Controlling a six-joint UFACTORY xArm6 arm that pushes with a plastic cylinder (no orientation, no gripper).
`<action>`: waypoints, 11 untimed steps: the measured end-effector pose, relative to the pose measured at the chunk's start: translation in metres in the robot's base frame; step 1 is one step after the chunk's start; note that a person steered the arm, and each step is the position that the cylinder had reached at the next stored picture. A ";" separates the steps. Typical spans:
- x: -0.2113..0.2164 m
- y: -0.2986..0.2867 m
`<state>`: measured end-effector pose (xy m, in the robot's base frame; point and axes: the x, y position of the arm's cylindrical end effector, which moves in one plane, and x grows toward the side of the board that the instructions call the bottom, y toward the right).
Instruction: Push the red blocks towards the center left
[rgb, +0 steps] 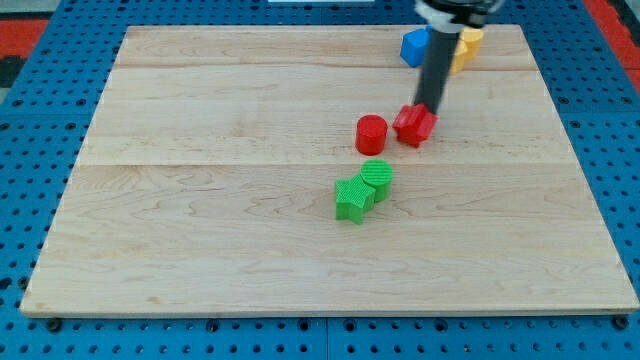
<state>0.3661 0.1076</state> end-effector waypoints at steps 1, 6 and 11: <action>-0.002 -0.006; 0.044 -0.027; -0.023 -0.009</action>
